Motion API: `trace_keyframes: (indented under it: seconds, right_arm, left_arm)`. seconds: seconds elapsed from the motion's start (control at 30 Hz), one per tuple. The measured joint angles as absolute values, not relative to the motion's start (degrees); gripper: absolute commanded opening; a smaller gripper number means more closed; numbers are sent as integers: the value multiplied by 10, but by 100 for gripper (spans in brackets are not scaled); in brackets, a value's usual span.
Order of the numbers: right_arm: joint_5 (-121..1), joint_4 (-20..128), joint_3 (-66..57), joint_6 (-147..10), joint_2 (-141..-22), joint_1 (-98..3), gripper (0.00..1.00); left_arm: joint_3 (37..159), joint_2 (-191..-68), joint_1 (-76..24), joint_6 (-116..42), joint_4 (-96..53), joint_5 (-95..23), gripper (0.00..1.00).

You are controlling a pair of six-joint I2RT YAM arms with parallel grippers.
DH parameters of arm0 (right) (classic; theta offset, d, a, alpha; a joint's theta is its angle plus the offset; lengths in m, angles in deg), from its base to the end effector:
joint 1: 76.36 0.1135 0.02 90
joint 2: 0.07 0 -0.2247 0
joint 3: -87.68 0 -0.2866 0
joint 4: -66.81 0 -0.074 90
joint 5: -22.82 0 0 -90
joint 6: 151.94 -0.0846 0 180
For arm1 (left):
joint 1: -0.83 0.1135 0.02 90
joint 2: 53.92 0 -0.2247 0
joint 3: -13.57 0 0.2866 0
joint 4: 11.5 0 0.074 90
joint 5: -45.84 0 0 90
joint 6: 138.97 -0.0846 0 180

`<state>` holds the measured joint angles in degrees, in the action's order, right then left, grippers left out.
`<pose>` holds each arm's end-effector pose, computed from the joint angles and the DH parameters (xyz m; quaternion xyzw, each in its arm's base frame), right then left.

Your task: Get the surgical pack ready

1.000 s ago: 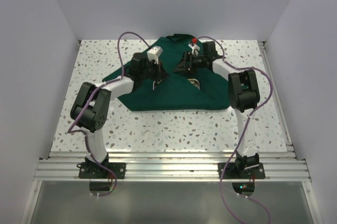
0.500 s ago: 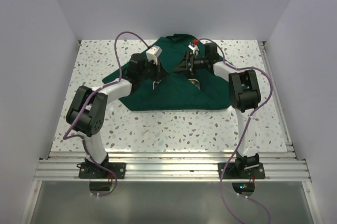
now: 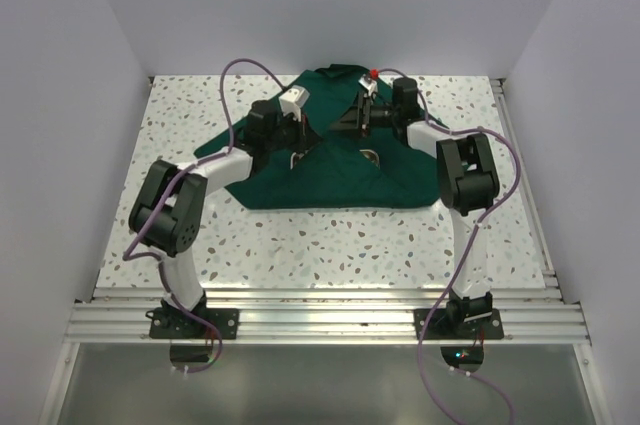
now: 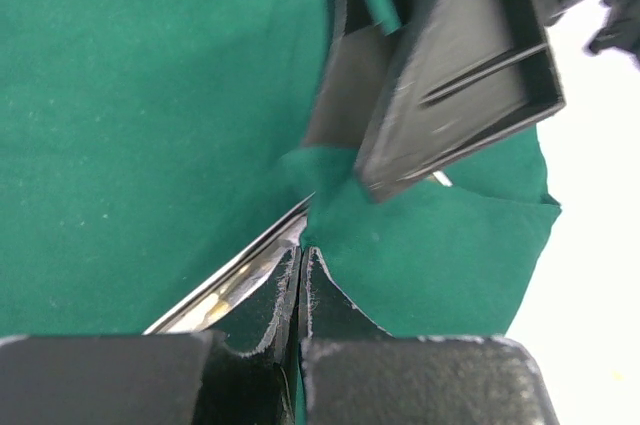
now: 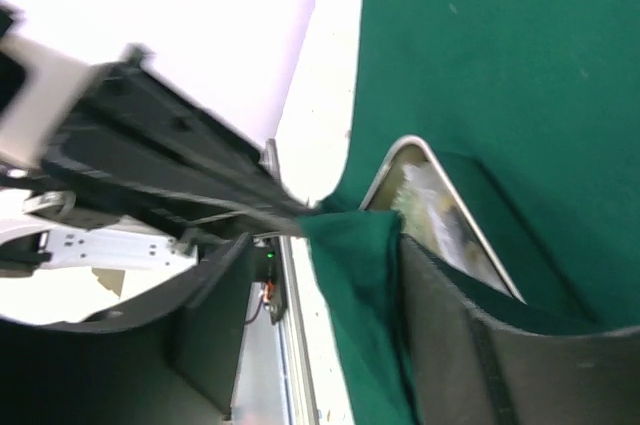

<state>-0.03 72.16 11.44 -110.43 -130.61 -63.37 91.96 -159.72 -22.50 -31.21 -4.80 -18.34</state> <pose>0.4905 0.1932 0.1161 -0.0868 0.7506 0.6326 0.1698 0.4225 -0.2224 0.1447 0.1658 0.7948 -0.3666 0.4544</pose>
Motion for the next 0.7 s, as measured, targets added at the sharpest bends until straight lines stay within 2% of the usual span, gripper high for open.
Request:
trace_keyframes:
  seconds: [0.33,0.47,0.7]
  right_arm:
    - [15,805,111,-1167,-1296,-634,47]
    - [14,814,111,-1176,-1296,-634,47]
    - [11,783,118,-1148,-1296,-634,54]
  left_arm:
    - [947,-1629,-225,-312,-83,-206,0]
    - [949,-1629,-225,-312,-83,-208,0]
    - [950,-1629,-225,-312,-85,-208,0]
